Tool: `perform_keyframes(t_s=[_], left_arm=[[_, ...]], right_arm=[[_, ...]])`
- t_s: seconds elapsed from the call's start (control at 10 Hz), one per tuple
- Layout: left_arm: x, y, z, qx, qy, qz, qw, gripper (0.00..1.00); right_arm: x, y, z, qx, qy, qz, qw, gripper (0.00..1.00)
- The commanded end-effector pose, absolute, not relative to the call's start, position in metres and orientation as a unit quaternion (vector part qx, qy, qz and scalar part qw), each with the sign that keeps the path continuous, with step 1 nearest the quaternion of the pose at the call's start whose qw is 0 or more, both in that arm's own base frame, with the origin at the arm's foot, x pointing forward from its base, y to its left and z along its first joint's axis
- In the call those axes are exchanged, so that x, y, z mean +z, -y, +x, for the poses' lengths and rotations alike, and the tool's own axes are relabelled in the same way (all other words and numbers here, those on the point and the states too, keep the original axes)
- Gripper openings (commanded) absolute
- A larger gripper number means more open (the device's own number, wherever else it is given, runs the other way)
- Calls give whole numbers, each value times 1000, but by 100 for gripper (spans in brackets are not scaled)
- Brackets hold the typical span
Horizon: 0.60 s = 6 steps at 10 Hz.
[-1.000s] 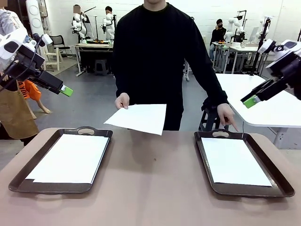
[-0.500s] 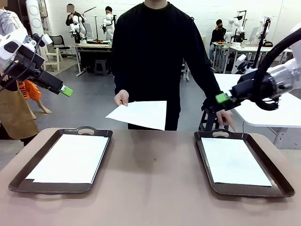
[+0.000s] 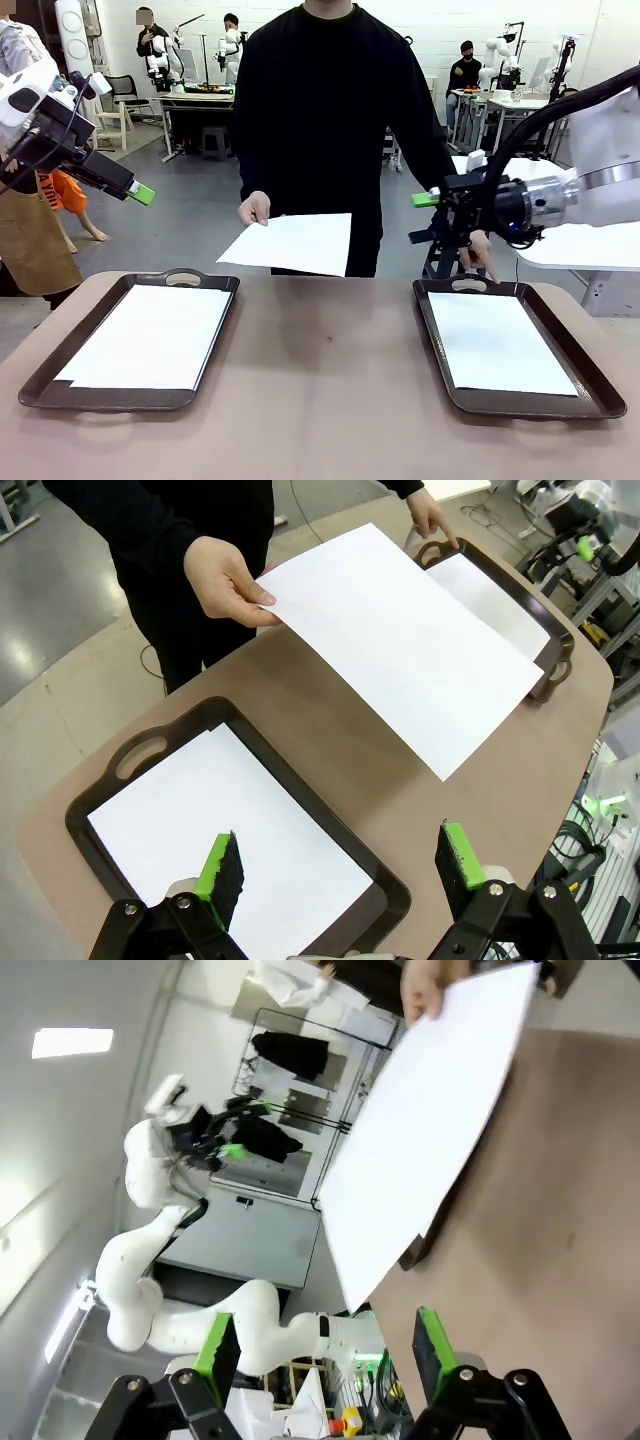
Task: Sort the A4 documents.
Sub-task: Receive the A4 Paper.
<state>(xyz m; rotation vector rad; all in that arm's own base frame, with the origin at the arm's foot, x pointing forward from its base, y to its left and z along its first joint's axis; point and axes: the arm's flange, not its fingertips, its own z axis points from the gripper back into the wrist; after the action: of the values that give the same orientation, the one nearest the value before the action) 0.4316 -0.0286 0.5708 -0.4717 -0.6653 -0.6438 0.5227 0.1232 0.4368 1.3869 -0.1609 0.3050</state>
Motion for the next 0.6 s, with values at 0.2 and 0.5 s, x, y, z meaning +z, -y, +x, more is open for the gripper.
perform_keyframes(t_s=[0.2, 0.5], left_arm=[[570, 27, 432, -313, 320, -227, 865, 100], [570, 27, 432, -313, 320, -227, 865, 100]], right_arm=[[392, -164, 540, 68, 35, 631, 772, 92], [366, -179, 549, 25, 30, 668, 743, 92]])
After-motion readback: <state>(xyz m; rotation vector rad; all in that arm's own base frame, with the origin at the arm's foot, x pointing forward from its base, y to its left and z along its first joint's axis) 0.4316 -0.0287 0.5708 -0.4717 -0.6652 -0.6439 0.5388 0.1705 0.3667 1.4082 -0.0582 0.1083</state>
